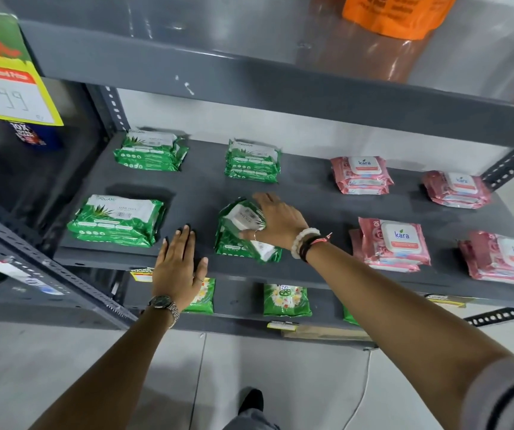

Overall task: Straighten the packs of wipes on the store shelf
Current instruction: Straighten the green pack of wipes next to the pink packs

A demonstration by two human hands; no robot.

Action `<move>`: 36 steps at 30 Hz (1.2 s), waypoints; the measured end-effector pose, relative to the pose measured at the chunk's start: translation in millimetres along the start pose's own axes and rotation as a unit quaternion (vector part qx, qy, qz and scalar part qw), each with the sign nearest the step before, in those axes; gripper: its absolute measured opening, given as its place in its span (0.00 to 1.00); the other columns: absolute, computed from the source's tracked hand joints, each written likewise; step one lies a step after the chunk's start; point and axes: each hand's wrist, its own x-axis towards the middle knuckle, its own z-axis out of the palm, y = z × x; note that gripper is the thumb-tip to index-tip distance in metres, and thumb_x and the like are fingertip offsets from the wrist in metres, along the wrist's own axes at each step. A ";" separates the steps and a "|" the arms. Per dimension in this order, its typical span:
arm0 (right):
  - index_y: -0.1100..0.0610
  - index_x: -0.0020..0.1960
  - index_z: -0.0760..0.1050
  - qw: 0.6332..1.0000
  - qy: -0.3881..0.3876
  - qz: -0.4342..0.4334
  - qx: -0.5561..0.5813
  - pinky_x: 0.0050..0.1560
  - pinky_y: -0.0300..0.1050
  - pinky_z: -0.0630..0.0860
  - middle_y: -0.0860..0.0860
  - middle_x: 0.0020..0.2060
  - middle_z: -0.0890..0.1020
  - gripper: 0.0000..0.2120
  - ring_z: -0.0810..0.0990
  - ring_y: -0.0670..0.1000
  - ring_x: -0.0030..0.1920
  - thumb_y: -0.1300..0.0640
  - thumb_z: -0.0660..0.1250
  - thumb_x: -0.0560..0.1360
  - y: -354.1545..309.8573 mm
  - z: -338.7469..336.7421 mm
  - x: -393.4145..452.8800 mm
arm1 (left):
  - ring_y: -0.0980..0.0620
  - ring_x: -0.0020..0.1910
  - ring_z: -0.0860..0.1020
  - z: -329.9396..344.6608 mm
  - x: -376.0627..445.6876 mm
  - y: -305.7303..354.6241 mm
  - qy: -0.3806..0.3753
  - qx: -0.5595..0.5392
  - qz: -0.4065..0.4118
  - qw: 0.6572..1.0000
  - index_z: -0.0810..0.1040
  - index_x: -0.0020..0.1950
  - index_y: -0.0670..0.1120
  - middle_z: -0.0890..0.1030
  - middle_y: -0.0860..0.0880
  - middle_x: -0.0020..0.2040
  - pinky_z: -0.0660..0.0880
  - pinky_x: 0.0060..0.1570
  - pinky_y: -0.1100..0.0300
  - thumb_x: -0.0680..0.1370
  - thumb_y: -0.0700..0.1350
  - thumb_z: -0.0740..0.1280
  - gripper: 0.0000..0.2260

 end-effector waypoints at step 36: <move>0.46 0.70 0.66 0.999 0.013 -0.005 -0.045 0.65 0.55 0.71 0.53 0.62 0.77 0.34 0.71 0.58 0.67 0.37 0.69 0.68 1.0 7.3 -7.5 | 0.43 0.75 0.57 2.1 0.8 -1.0 -0.005 0.020 0.009 1.000 0.57 0.74 0.39 0.59 0.40 0.76 0.53 0.74 0.45 0.77 0.58 0.43 0.32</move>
